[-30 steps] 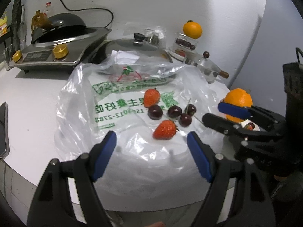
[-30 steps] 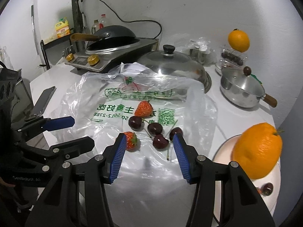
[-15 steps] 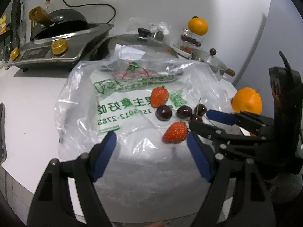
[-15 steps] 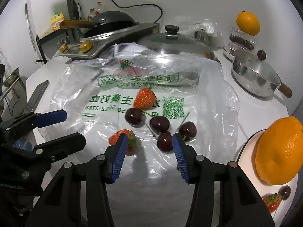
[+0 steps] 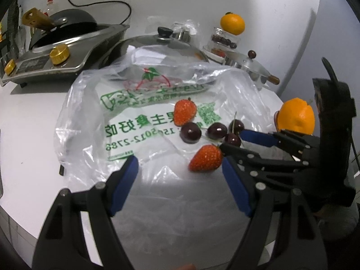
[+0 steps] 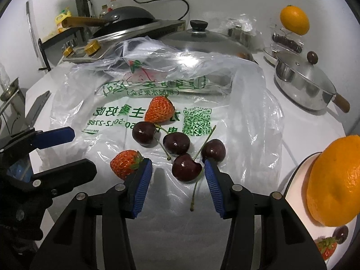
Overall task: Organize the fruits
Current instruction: 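Close the right tool on a dark cherry while the left tool closes on a strawberry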
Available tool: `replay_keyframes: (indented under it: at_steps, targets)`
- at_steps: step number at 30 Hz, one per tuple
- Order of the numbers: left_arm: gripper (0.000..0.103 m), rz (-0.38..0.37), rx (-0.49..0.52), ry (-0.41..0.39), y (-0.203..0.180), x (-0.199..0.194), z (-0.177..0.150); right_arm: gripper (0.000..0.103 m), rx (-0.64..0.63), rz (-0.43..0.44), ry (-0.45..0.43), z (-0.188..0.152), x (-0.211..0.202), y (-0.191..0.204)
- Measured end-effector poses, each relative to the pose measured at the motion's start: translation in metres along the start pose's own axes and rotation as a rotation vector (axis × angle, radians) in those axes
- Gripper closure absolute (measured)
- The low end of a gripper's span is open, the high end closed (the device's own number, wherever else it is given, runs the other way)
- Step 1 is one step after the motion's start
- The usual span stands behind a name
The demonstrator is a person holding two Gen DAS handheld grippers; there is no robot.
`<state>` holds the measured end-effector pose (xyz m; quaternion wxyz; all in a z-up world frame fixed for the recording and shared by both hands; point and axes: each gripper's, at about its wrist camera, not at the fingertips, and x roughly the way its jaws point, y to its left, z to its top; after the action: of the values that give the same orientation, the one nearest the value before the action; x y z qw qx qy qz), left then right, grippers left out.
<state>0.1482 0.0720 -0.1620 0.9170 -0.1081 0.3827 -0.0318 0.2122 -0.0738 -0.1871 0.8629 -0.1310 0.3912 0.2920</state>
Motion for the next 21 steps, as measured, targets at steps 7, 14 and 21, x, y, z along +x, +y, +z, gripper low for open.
replay_keyframes:
  at_steps: [7,14,21]
  targets:
    - [0.025,-0.004,0.026,0.013,-0.005,0.006,0.000,0.065,-0.023,-0.033,0.000,-0.002,0.007,0.001]
    - [0.025,-0.013,0.057,0.026,-0.012,0.013,0.002,0.073,-0.023,-0.019,-0.008,-0.005,0.004,-0.004]
    - [0.025,-0.013,0.108,0.038,-0.019,0.022,0.008,0.073,-0.002,0.039,-0.064,0.000,-0.018,-0.011]
